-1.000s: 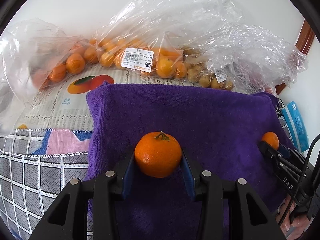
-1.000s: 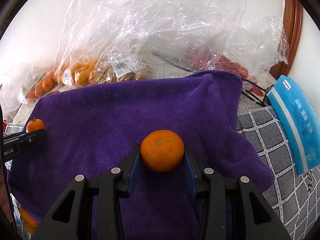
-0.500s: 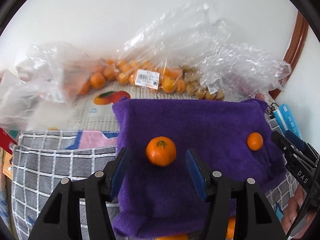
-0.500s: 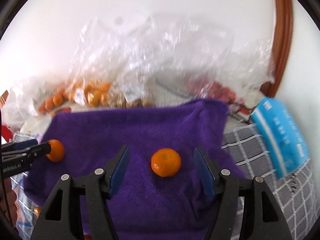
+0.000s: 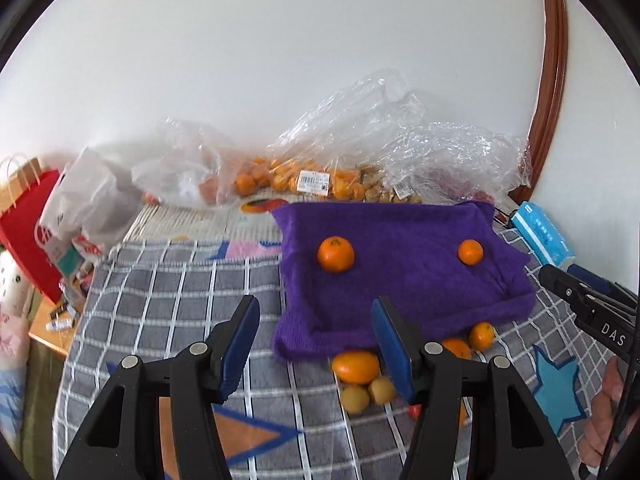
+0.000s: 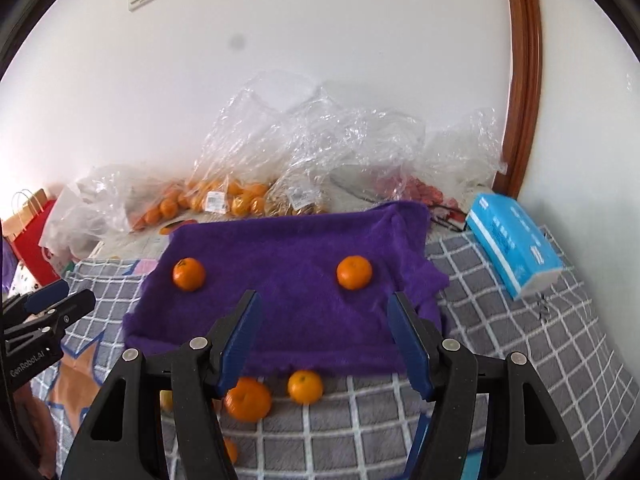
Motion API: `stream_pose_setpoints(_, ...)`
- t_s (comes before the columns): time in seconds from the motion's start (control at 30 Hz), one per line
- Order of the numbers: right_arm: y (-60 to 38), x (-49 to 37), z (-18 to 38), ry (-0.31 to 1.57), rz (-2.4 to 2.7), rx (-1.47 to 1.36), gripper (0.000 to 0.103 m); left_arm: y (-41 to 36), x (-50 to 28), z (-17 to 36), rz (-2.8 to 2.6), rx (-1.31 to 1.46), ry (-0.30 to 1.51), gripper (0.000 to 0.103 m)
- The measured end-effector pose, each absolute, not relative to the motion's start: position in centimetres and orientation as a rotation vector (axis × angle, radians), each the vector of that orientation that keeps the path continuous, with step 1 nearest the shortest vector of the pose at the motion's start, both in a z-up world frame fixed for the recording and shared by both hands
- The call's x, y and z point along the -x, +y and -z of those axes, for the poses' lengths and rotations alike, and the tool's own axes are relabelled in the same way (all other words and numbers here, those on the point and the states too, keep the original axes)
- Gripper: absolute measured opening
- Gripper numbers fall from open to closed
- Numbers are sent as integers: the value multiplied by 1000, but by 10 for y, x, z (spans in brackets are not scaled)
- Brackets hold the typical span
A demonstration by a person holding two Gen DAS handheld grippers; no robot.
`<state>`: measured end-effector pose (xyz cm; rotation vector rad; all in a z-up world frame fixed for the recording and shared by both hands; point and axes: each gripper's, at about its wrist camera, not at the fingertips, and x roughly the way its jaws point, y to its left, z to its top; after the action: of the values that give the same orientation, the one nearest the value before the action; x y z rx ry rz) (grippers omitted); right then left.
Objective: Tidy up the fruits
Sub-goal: 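Withdraw both grippers from the towel back toward the remaining fruit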
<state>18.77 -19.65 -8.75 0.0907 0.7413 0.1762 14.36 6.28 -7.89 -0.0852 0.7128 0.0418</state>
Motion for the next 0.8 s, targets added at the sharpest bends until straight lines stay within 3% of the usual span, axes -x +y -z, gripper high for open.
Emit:
stream_pose_setpoints(0.6, -211, -126, 114, 791, -201, -159, 63, 88, -92, 131, -62, 142, 799, 56)
stream_pose_setpoints(0.8, -200, -132, 137, 813, -223, -149, 46, 94, -94, 156, -33, 161, 839, 56)
